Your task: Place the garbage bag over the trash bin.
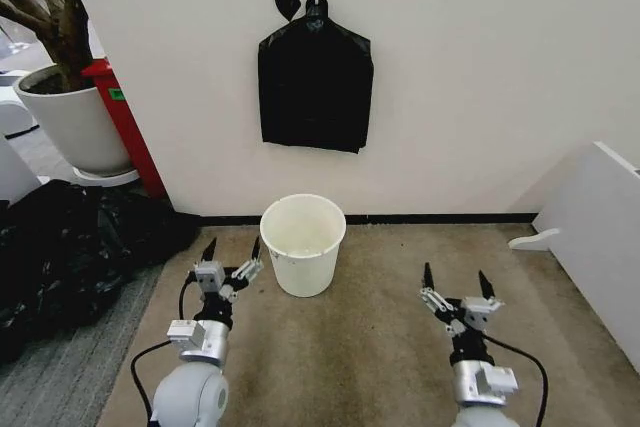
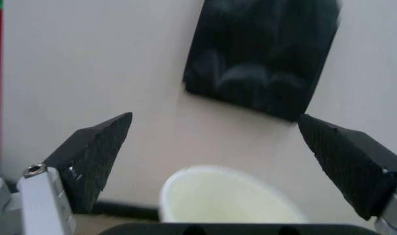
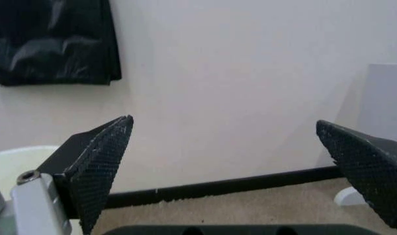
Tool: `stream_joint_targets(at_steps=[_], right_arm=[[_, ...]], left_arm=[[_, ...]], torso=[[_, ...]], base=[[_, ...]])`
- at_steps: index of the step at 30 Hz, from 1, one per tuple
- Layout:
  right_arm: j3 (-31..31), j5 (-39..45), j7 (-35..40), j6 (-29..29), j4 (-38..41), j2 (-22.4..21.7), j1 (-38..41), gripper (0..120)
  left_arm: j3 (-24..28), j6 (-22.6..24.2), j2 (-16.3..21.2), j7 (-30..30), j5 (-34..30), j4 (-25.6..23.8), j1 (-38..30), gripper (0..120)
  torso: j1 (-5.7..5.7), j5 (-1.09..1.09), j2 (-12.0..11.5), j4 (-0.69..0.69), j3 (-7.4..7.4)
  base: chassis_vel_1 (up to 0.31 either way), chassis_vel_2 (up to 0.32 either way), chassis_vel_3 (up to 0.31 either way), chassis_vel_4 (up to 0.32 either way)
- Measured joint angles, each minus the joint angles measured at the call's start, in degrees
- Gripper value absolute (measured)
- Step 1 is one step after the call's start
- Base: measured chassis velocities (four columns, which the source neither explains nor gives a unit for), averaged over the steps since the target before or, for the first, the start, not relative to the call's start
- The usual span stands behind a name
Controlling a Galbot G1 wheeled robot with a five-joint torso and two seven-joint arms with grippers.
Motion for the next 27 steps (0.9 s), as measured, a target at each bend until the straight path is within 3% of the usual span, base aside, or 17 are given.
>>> stream_joint_targets(at_steps=[2,3,7,15,21,27], right_arm=[[0.3,0.4,-1.3,1.2,-0.3,-1.0,0.4,100],[0.9,0.7,-2.9,1.9,-0.6,-2.7,1.5,100],[0.8,2.0,-4.3,-0.8,0.0,-5.3,4.2,100],[-0.7,2.2,-3.7,-9.2,0.7,-7.7,8.0,100],[-2.2,2.1,-3.5,-12.5,-0.4,-8.6,10.8,100],[-3.2,8.7,-3.8,-15.7,-2.8,-10.3,16.6,100]], left_arm=[[0.4,-1.4,0.4,0.5,1.5,0.1,-0.3,100],[0.7,-2.4,0.8,0.8,3.9,0.3,-0.6,100],[0.7,-0.8,1.5,-0.5,7.3,0.0,-0.8,100],[0.4,5.3,2.6,-3.1,5.6,-2.7,-1.0,100],[0.4,6.4,2.4,-3.3,5.5,-3.5,-0.5,100],[0.8,6.3,0.1,-4.0,5.6,-2.5,-0.9,100]], torso=[[0.0,0.02,0.0,-0.03,0.0],[0.0,0.01,0.0,0.03,0.0],[0.0,0.02,0.0,0.03,0.0],[0.0,0.01,0.0,0.02,0.0],[0.0,0.0,0.0,0.02,0.01],[0.0,0.0,0.0,0.02,0.01]], base=[[0.0,0.0,0.0,0.0],[0.0,0.0,0.0,0.0],[0.0,0.0,0.0,0.0],[0.0,0.0,0.0,0.0],[0.0,0.0,0.0,0.0],[0.0,0.0,0.0,0.0]])
